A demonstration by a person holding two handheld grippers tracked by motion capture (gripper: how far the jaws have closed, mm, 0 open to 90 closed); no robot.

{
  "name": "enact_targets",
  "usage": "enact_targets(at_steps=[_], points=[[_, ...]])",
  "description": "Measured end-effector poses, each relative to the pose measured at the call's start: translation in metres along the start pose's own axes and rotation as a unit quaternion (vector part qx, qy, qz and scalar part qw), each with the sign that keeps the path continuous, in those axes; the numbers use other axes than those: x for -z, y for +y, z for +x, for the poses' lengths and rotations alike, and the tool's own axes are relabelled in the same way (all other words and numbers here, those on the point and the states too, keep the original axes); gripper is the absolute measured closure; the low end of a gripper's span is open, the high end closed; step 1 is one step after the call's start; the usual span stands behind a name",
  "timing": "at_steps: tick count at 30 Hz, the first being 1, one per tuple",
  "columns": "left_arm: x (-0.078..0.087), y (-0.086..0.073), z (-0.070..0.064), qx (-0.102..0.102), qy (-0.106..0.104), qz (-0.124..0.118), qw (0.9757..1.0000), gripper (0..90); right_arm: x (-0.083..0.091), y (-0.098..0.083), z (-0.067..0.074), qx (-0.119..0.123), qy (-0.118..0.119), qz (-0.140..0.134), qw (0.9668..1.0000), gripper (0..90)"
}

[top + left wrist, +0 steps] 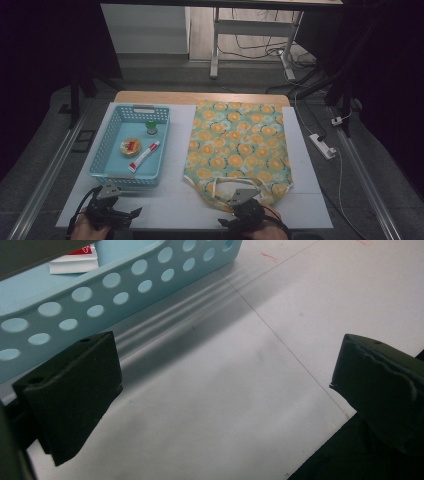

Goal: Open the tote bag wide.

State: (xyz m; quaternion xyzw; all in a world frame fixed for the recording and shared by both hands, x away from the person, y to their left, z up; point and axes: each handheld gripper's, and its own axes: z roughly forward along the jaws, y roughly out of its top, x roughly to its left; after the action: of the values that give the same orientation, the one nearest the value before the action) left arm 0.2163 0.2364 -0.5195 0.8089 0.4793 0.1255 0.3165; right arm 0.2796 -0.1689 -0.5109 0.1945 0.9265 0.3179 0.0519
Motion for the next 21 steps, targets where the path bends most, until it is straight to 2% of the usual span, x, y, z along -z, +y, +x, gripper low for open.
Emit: enact_targets(at_steps=[5, 7, 9, 10, 11, 12, 14, 16, 18, 20, 21], points=[[0.0, 0.0, 0.0, 0.0, 0.0, 0.001, 1.0, 0.0, -0.009, 0.004, -0.007, 0.009, -0.007, 0.017, 0.9998, 35.0], [0.0, 0.0, 0.0, -0.001, 0.0, 0.001, 1.0, 0.0, -0.012, 0.006, -0.01, 0.016, -0.02, 0.022, 0.9994, 39.1], [0.0, 0.0, 0.0, -0.001, 0.0, 0.002, 1.0, 0.0, -0.013, 0.008, -0.011, 0.021, -0.022, 0.03, 0.9991, 41.3], [0.0, 0.0, 0.0, -0.001, 0.0, 0.002, 1.0, 0.0, -0.013, 0.009, -0.012, 0.026, -0.023, 0.032, 0.9989, 44.0], [0.0, 0.0, 0.0, -0.001, 0.0, 0.002, 1.0, 0.0, -0.012, 0.009, -0.01, 0.031, -0.018, 0.035, 0.9988, 53.1], [0.0, 0.0, 0.0, -0.001, 0.0, 0.002, 1.0, 0.0, -0.012, 0.009, -0.01, 0.031, -0.018, 0.035, 0.9988, 53.1], [0.0, 0.0, 0.0, -0.001, 0.001, 0.002, 1.0, 0.0, -0.011, 0.01, -0.01, 0.032, -0.012, 0.037, 0.9987, 66.5], [0.0, 0.0, 0.0, -0.002, 0.001, 0.003, 1.0, 0.0, -0.009, 0.01, -0.013, 0.027, -0.008, 0.039, 0.9988, 84.2], [0.0, 0.0, 0.0, -0.002, 0.001, 0.003, 1.0, 0.0, -0.008, 0.009, -0.017, 0.018, 0.004, 0.041, 0.999, 89.5], [0.0, 0.0, 0.0, -0.001, 0.001, 0.003, 1.0, 0.0, -0.005, 0.01, -0.016, 0.021, 0.009, 0.047, 0.9986, 90.0], [0.0, 0.0, 0.0, -0.001, 0.001, 0.003, 1.0, 0.0, -0.001, 0.012, -0.017, 0.019, 0.011, 0.041, 0.9989, 90.0]])
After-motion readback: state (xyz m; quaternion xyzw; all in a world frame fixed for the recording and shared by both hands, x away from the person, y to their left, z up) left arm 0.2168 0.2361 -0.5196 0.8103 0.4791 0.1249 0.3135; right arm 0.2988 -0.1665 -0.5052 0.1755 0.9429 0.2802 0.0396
